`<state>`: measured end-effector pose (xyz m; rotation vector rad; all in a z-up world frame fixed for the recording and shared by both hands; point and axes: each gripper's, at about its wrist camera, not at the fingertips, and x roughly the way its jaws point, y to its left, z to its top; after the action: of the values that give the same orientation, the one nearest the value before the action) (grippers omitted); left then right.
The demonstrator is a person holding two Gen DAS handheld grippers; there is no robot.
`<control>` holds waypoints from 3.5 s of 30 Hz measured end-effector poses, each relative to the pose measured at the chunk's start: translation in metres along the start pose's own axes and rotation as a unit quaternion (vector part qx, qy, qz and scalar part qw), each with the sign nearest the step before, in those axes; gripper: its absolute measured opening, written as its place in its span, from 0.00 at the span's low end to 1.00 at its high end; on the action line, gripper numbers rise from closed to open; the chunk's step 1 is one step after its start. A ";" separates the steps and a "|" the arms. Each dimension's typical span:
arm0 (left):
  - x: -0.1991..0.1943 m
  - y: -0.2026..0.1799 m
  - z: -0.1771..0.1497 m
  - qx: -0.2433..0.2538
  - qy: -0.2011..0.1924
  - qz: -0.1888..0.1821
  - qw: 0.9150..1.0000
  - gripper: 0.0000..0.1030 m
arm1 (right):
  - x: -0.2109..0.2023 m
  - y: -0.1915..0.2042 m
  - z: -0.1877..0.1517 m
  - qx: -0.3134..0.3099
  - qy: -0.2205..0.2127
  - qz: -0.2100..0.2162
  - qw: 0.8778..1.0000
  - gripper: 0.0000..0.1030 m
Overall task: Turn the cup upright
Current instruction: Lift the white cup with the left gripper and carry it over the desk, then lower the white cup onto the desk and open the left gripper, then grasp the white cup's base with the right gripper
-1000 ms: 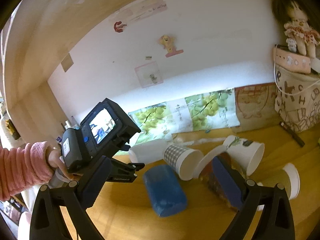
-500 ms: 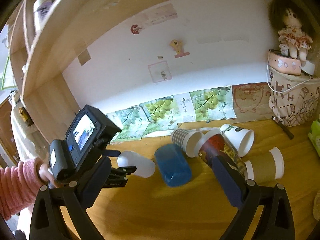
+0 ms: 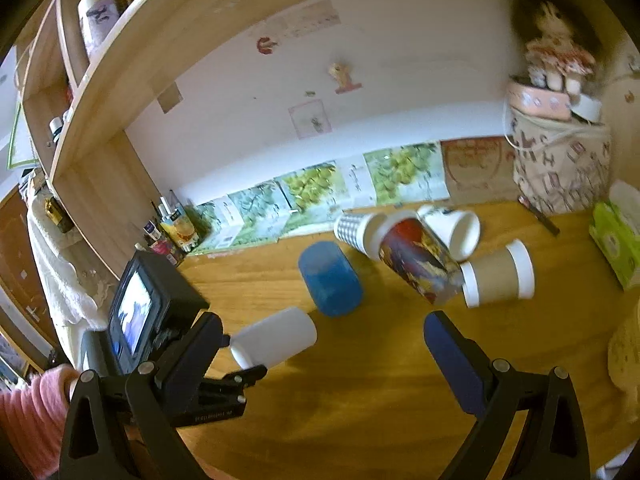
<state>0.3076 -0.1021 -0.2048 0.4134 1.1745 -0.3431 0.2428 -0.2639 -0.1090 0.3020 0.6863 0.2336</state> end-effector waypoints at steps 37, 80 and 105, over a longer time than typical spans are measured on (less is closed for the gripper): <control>0.006 -0.035 -0.059 -0.216 0.063 -0.094 0.970 0.64 | -0.015 -0.031 -0.025 0.041 0.093 -0.011 0.995 0.99; -0.141 0.001 -0.179 -0.275 -0.257 0.067 0.924 0.71 | 0.031 0.001 -0.075 0.084 0.111 -0.004 0.990 0.99; -0.127 0.051 -0.135 -0.150 -0.276 -0.019 0.949 0.76 | 0.100 0.018 -0.081 0.163 0.160 -0.098 0.969 0.99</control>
<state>0.1769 0.0130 -0.1234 0.0177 0.6673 -0.2814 0.2634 -0.2002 -0.2204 0.5133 1.0716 -0.0228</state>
